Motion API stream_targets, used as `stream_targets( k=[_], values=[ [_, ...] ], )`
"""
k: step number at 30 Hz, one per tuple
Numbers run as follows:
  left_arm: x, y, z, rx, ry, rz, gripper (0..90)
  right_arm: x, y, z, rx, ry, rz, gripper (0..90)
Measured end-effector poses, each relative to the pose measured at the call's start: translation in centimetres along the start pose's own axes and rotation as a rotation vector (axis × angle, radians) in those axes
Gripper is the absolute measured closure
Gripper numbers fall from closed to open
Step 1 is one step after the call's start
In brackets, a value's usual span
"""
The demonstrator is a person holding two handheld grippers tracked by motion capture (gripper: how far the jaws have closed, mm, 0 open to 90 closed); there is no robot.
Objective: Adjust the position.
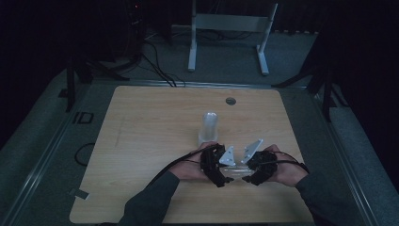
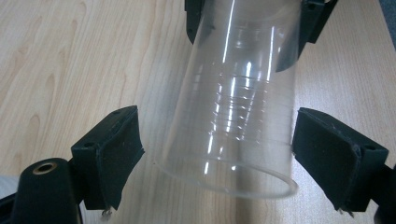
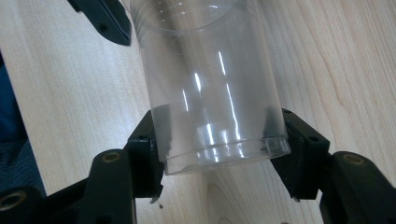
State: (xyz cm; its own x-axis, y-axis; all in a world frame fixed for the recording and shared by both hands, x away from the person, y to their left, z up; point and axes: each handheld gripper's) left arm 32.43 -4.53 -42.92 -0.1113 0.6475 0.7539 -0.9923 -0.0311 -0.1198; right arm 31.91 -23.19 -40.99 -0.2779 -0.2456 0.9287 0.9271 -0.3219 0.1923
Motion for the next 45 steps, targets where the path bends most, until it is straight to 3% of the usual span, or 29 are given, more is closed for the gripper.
stream_targets(
  k=[4, 15, 17, 25, 26, 40, 45],
  values=[
    [0.4, -0.1, 0.1, 0.012, 0.035, 0.02, 19.1, -0.1, 0.3, -0.6, -0.033, -0.001, -0.013, 41.6],
    [0.8, -0.5, 0.1, 0.033, 0.058, 0.065, 22.6, -0.3, 0.9, -2.0, -0.163, -0.004, -0.075, 41.7],
    [0.9, -0.8, 0.0, 0.071, 0.067, 0.072, 22.6, -0.3, 1.0, -2.3, -0.193, -0.002, -0.082, 41.7],
    [0.9, -1.1, -0.2, 0.107, 0.077, 0.101, 26.2, -0.5, 1.3, -3.2, -0.298, 0.019, -0.11, 41.7],
    [0.9, -1.2, -0.2, 0.116, 0.077, 0.106, 26.2, -0.5, 1.4, -3.5, -0.328, 0.028, -0.122, 41.7],
    [0.8, -1.4, -0.3, 0.152, 0.088, 0.145, 29.0, -1.1, 1.3, -4.8, -0.428, 0.031, -0.202, 41.9],
    [0.7, -1.5, -0.3, 0.167, 0.084, 0.15, 30.0, -1.3, 1.3, -5.6, -0.486, 0.04, -0.241, 41.9]
  ],
)
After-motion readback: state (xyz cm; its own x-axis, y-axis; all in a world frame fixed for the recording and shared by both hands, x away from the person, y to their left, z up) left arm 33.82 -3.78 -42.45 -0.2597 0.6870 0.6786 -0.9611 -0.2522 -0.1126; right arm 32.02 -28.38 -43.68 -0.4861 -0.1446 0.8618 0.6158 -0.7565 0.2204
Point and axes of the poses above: each handheld gripper's, and its own axes: x roughly backward along the jaws, z roughly out of its top, y roughly to its right, and after that the axes turned 6 degrees about -z, right-handed
